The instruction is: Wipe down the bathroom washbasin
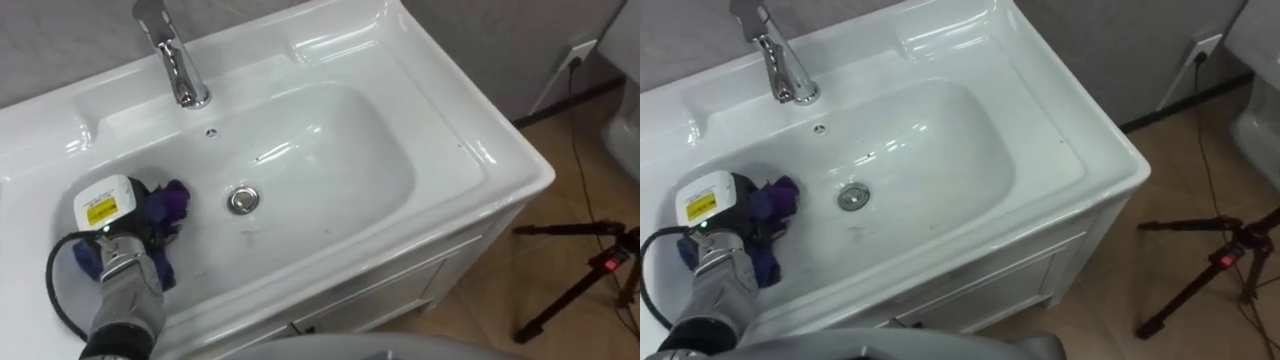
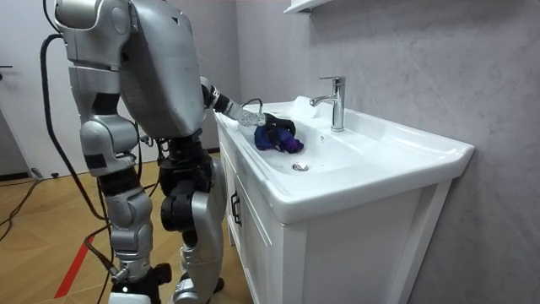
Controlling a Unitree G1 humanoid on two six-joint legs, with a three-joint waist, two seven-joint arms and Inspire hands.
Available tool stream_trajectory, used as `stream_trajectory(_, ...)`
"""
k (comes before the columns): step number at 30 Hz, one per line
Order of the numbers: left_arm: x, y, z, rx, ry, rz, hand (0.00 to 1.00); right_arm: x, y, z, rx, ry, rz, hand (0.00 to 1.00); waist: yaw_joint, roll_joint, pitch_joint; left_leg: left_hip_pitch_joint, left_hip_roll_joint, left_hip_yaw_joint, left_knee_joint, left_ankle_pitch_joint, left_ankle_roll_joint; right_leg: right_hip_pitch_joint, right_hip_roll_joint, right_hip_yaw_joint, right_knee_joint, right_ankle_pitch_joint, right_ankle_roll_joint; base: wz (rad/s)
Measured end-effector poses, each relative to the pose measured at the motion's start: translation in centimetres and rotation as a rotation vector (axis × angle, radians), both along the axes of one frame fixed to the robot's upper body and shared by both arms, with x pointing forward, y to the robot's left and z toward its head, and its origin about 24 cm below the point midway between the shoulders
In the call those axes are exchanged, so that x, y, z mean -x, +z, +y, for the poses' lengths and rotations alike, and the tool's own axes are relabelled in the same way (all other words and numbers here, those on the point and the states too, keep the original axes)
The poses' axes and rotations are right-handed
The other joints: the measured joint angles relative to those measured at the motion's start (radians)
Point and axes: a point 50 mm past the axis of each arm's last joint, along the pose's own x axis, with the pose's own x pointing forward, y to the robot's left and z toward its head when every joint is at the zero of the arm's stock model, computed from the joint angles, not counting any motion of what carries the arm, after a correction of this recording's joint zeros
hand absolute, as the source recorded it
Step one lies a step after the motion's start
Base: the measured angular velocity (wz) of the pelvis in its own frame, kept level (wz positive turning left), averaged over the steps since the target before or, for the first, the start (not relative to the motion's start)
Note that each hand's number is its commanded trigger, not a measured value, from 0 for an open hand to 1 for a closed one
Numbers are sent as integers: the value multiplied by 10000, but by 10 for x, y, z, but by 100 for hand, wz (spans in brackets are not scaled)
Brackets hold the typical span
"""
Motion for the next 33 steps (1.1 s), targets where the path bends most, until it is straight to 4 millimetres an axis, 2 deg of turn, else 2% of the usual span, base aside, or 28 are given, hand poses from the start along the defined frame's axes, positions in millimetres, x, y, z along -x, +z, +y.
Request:
stream_trajectory(8,-10,-2,-17,490,386,-191,100,8,-2,8,-409,-317,214,0,-542,-131,-14,6,-4,354,-1,0,1,-187,13,294,11,59,40,-9)
stream_trajectory(12,-13,-2,-21,887,864,-287,100,18,-2,10,-570,-448,495,0,-976,-227,-12,11,-9,393,-1,-1,1,-178,-2,298,45,59,44,-1)
stream_trajectory(17,-12,-5,-24,1605,1280,-217,100,29,-1,12,-625,-602,1016,0,-1514,-225,2,132,-5,551,1,-1,1,-180,22,523,146,49,59,-8)
stream_trajectory(20,-18,-8,-34,1814,939,11,100,33,-1,16,-727,-685,1117,0,-1859,-235,24,157,-16,593,1,-1,3,-186,19,609,162,51,78,-7)
stream_trajectory(24,-31,-7,-49,2260,486,119,100,33,-2,18,-1000,-665,1144,0,-2050,-167,66,119,-21,714,-1,-3,11,-267,22,686,168,94,122,-7)
stream_trajectory(27,-39,-5,-54,2547,355,115,100,29,-3,19,-1091,-681,1123,0,-2137,-90,97,14,-24,767,-5,3,30,-361,18,685,175,138,132,-3)
stream_trajectory(33,-56,3,-72,2873,-445,-35,100,13,-5,21,-1342,-187,983,0,-2452,-11,99,-122,-33,637,-43,-4,51,-415,-4,519,167,155,130,8)
